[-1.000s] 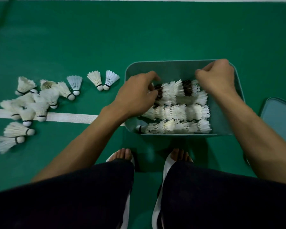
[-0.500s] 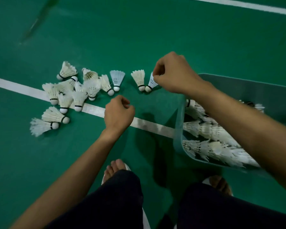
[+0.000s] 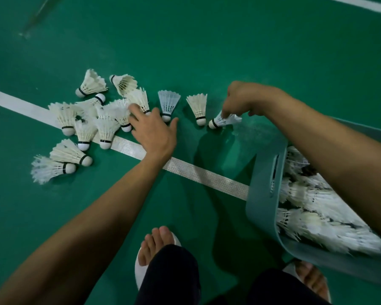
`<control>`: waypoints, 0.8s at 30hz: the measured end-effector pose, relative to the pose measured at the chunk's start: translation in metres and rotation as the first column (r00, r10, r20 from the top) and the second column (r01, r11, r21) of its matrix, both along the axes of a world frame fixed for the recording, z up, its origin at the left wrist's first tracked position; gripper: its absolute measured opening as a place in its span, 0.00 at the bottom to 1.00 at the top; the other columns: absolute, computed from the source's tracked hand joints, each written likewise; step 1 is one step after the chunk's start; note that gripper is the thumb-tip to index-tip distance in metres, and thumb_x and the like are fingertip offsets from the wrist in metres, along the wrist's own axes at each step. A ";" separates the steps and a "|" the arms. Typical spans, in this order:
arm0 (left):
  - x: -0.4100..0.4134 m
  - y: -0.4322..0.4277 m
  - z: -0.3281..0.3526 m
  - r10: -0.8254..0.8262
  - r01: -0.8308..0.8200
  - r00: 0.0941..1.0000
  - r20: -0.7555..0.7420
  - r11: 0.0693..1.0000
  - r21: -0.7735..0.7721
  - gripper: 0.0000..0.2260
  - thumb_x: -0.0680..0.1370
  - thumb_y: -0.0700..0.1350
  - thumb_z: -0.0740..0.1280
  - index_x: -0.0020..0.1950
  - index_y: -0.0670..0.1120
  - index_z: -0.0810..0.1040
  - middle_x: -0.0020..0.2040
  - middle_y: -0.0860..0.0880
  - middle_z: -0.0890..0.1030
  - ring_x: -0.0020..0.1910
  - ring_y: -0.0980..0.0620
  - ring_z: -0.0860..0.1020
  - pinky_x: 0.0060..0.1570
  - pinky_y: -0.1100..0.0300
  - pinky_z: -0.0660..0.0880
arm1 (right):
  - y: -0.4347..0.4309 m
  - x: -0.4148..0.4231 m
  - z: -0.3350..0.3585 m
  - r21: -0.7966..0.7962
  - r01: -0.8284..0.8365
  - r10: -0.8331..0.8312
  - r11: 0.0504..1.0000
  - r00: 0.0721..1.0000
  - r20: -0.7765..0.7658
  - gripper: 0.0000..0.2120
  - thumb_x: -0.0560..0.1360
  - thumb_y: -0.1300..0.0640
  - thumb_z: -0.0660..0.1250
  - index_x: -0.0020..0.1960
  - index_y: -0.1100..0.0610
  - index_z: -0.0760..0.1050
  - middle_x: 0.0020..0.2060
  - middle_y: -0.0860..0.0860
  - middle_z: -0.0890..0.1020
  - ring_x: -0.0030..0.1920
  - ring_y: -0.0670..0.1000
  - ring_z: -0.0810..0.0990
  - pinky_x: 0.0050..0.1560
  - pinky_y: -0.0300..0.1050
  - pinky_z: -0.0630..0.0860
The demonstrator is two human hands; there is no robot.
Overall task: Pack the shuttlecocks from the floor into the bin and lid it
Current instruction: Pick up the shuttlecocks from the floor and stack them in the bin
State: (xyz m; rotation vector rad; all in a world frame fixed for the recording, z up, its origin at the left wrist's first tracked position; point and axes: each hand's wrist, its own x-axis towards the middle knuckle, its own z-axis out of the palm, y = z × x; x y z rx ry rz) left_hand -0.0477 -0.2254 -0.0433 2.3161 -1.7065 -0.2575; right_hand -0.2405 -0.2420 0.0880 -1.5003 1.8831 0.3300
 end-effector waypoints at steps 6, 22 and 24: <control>0.000 0.003 0.005 0.041 -0.047 0.966 -0.255 0.999 -0.020 0.08 0.75 0.44 0.72 0.50 0.40 0.83 0.62 0.42 0.70 0.55 0.42 0.76 0.50 0.55 0.76 | 0.014 -0.007 0.016 -0.266 0.153 -0.141 0.952 0.988 0.062 0.07 0.73 0.59 0.71 0.41 0.62 0.76 0.39 0.58 0.79 0.34 0.55 0.76 0.31 0.43 0.69; -0.002 -0.016 -0.001 0.207 -0.157 0.886 -0.415 0.976 0.151 0.19 0.68 0.59 0.75 0.53 0.48 0.86 0.61 0.42 0.80 0.61 0.40 0.77 0.61 0.46 0.78 | 0.108 -0.060 0.060 -0.483 0.663 -0.298 0.572 0.717 0.631 0.06 0.68 0.61 0.73 0.37 0.65 0.84 0.30 0.55 0.79 0.30 0.47 0.71 0.34 0.43 0.70; -0.008 -0.007 0.009 0.193 -0.174 0.875 -0.445 0.981 0.084 0.20 0.64 0.61 0.71 0.44 0.47 0.87 0.50 0.43 0.84 0.51 0.39 0.82 0.50 0.47 0.83 | 0.113 -0.062 0.059 -0.470 0.717 -0.302 0.515 0.665 0.683 0.05 0.69 0.62 0.74 0.35 0.57 0.85 0.35 0.58 0.86 0.33 0.48 0.77 0.37 0.45 0.76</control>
